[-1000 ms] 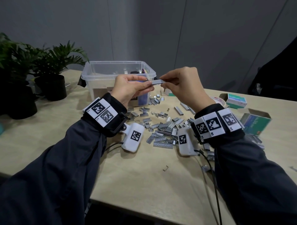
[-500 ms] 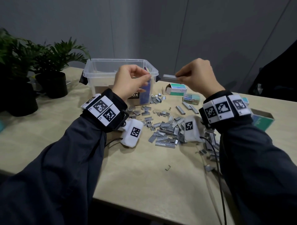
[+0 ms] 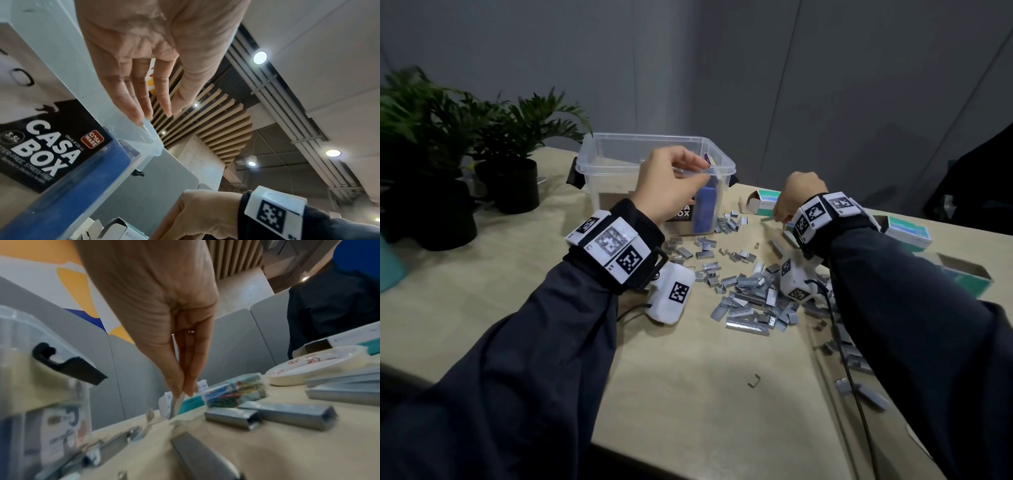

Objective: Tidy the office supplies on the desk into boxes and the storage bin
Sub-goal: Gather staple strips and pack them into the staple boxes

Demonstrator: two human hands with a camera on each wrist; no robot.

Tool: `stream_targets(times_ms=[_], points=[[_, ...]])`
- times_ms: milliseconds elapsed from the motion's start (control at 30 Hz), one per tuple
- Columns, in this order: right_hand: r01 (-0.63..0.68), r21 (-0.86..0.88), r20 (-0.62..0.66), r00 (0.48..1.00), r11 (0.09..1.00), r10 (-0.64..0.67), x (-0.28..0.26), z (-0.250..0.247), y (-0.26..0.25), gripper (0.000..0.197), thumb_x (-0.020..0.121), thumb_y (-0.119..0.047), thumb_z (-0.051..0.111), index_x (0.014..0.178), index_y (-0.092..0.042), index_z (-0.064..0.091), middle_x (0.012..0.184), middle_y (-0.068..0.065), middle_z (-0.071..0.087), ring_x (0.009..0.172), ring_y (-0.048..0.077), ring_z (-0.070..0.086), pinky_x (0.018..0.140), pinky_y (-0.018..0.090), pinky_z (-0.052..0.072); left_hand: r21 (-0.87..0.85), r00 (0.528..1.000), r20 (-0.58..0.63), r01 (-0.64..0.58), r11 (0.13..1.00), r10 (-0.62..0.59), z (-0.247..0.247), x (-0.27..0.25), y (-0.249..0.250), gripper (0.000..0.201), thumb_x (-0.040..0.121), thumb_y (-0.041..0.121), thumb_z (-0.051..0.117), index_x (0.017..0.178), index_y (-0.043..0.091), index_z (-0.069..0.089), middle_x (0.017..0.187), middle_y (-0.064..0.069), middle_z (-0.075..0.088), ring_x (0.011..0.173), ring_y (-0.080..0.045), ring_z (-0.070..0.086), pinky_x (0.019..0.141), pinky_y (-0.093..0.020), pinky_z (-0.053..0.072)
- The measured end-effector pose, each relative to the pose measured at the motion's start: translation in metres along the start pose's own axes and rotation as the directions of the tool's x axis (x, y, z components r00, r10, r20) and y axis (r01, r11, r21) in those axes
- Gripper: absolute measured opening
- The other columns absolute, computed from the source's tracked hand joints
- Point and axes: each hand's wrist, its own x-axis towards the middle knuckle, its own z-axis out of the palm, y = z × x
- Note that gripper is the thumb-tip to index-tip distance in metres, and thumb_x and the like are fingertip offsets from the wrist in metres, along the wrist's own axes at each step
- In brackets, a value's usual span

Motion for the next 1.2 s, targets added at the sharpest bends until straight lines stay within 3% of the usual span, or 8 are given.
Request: stream_targets(times_ms=[267,567,700,767,867,1000,1100,1200], points=[[0.083,-0.024,0.137,0.987,0.996,-0.079,0.009,0.011,-0.008,0.016,0.072,-0.012,0.079,0.079,-0.003,0.068,0.080,0.013,0.072,0.074,0.029,0.072,0.076,0.040,0.061,0.021,1.000,0.015,-0.010,1.000,0.010,-0.004,0.000,0.003,0.008,0.083,0.013,0.071,0.090,0.017,0.068,0.098,-0.006,0.069,0.094,-0.023,0.067,0.074,-0.044,0.060],[0.161,-0.208,0.140,0.981,0.965,-0.133,0.005,0.013,-0.015,0.018,0.075,-0.014,0.075,0.074,-0.006,0.059,0.068,0.006,0.058,0.067,0.026,0.064,0.064,0.030,0.053,-0.010,1.000,0.011,0.007,1.000,-0.007,-0.004,-0.001,0.003,0.011,0.084,0.008,0.069,0.093,0.014,0.068,0.102,-0.009,0.067,0.094,-0.024,0.066,0.064,-0.033,0.060],[0.226,-0.251,0.264,0.951,0.941,-0.158,0.005,0.008,-0.013,0.024,0.071,-0.019,0.083,0.078,-0.007,0.064,0.066,0.001,0.061,0.063,0.019,0.064,0.056,0.022,0.050,0.006,1.000,0.012,0.002,1.000,-0.002,-0.003,-0.001,0.002,0.011,0.085,0.008,0.067,0.092,0.016,0.068,0.103,-0.008,0.066,0.094,-0.022,0.065,0.061,-0.028,0.058],[0.259,-0.258,0.303,0.937,0.931,-0.177,0.008,0.008,-0.012,0.023,0.069,-0.025,0.083,0.080,-0.011,0.068,0.074,0.001,0.069,0.073,0.021,0.070,0.068,0.031,0.059,0.017,1.000,0.019,0.007,1.000,-0.007,-0.003,-0.001,0.002,0.011,0.086,0.007,0.066,0.091,0.017,0.068,0.103,-0.008,0.067,0.092,-0.020,0.065,0.061,-0.026,0.057],[0.281,-0.227,0.351,0.917,0.933,-0.190,0.006,0.006,-0.011,0.012,0.082,-0.023,0.073,0.089,-0.016,0.067,0.096,0.009,0.070,0.096,0.030,0.068,0.089,0.044,0.056,0.019,0.999,0.032,0.008,1.000,-0.009,-0.004,-0.001,0.003,0.008,0.087,0.007,0.066,0.089,0.015,0.069,0.098,-0.008,0.069,0.088,-0.018,0.065,0.060,-0.026,0.056],[0.234,-0.171,0.237,0.953,0.957,-0.190,0.001,-0.011,-0.006,0.020,0.084,-0.018,0.072,0.096,-0.004,0.073,0.085,0.007,0.073,0.086,0.025,0.072,0.081,0.035,0.058,0.022,0.996,0.087,0.017,1.000,-0.018,-0.003,-0.003,0.006,0.013,0.089,0.006,0.064,0.082,0.016,0.068,0.087,-0.004,0.066,0.081,-0.014,0.062,0.055,-0.021,0.052],[0.252,-0.098,0.269,0.938,0.963,-0.219,-0.017,-0.035,-0.008,0.016,0.086,-0.011,0.072,0.098,-0.003,0.075,0.093,0.010,0.076,0.089,0.023,0.073,0.085,0.042,0.059,0.149,0.930,0.343,0.088,0.985,-0.135,-0.012,-0.003,0.012,0.006,0.091,0.010,0.063,0.090,0.007,0.069,0.087,-0.006,0.067,0.081,-0.016,0.065,0.059,-0.025,0.057],[0.358,0.121,0.429,0.822,0.926,-0.374,-0.050,-0.056,-0.009,0.008,0.085,-0.012,0.075,0.092,-0.012,0.079,0.084,0.000,0.077,0.081,0.010,0.074,0.079,0.031,0.060,0.374,0.763,0.585,0.047,0.926,-0.275,-0.023,-0.002,0.016,0.016,0.090,0.015,0.067,0.098,0.001,0.070,0.084,-0.006,0.072,0.076,-0.015,0.069,0.068,-0.030,0.060]])
